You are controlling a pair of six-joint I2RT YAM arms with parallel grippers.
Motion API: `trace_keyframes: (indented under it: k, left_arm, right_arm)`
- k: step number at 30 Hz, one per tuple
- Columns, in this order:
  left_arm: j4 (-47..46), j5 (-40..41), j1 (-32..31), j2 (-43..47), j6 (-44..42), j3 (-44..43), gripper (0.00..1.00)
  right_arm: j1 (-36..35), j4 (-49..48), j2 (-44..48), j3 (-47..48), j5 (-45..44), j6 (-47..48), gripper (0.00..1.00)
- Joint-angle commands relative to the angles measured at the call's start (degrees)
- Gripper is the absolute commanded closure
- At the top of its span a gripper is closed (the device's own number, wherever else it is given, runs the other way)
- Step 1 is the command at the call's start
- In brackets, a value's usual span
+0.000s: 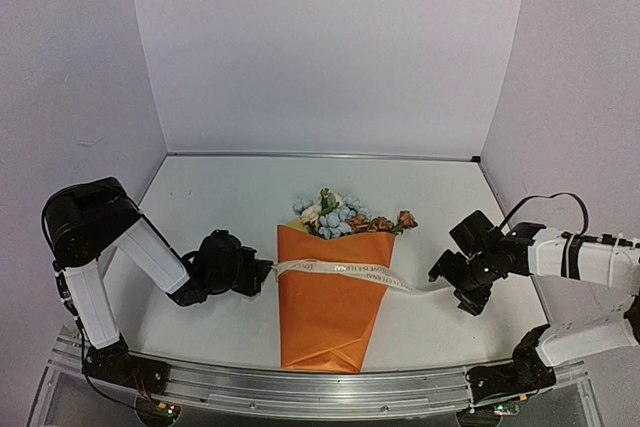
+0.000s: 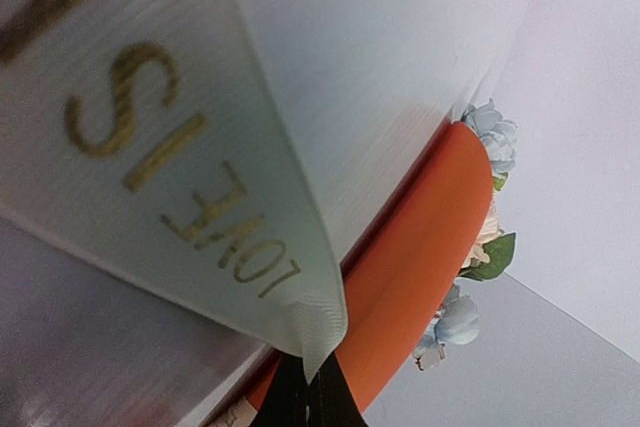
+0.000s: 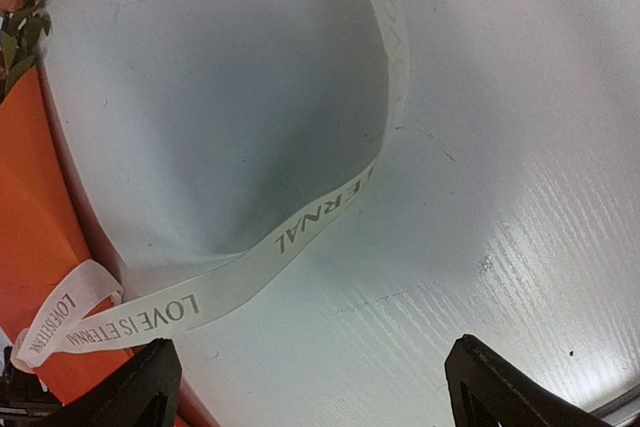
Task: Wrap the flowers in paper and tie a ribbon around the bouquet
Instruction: Tie the ribbon around the folded bouquet.
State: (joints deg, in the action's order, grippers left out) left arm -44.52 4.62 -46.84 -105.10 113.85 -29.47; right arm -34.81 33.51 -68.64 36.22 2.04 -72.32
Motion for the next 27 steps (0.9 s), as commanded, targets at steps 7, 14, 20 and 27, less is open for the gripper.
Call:
trace_keyframes:
  k: [7,14,20,27]
  left_arm:
    - [4.27,-1.90,1.57,5.98,-8.02,-2.16,1.00]
    - [12.79,-2.49,2.46,10.30,-14.73,-4.64,1.00]
    - [19.11,-1.65,2.89,14.32,-21.23,-6.14,1.00]
    - [31.45,-4.39,3.00,16.98,-35.98,-11.33,1.00]
  right_arm:
    - [-1.49,-9.49,-6.87,-0.43,-4.82,-8.83,0.19]
    - [-1.49,-11.29,-10.46,0.42,-7.08,-9.58,0.33]
    - [-1.49,-12.01,-13.10,0.49,-8.89,-9.61,0.53]
    - [-1.49,-12.49,-15.37,1.74,-9.81,-8.55,0.68]
